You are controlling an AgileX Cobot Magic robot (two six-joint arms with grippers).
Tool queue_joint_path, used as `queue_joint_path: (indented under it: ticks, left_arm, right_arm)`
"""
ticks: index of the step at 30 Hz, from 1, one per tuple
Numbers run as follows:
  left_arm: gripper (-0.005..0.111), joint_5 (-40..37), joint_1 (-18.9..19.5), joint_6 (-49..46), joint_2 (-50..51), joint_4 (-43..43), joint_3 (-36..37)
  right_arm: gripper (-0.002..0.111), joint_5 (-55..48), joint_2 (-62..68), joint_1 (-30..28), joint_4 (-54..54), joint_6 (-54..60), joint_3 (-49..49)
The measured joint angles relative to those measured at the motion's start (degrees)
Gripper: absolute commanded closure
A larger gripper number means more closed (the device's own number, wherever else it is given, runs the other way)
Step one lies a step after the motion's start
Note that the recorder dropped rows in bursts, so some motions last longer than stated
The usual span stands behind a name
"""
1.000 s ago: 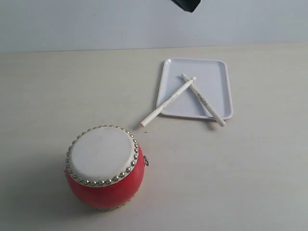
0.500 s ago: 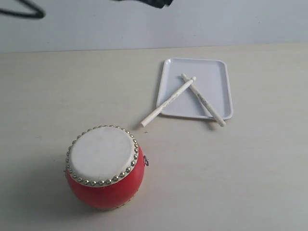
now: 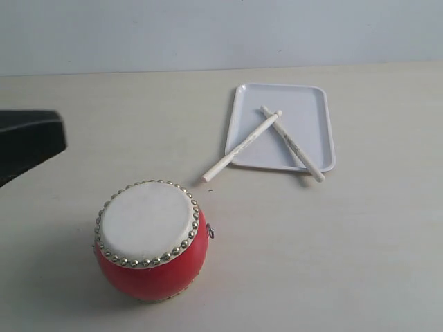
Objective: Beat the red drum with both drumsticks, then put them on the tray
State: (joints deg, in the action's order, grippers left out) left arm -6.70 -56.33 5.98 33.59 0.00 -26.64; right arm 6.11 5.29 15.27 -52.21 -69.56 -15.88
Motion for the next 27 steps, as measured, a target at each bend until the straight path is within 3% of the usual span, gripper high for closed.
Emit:
queue_joint_path:
  ticks: [7,14,27]
  left_arm:
    - [0.107,7.9,0.0,0.2,-15.2,0.0,15.9]
    - [0.107,12.1,0.0,0.4,-19.7,0.0,24.5]
    - [0.107,12.7,0.0,0.4,-20.0,0.0,26.4]
  right_arm:
    - [0.108,13.0,-1.6,0.0,-5.8,-1.9,11.8]
    - [0.108,14.6,-1.6,0.0,-15.0,-8.3,15.6]
    - [0.108,14.6,-1.6,0.0,-21.8,-16.8,15.6]
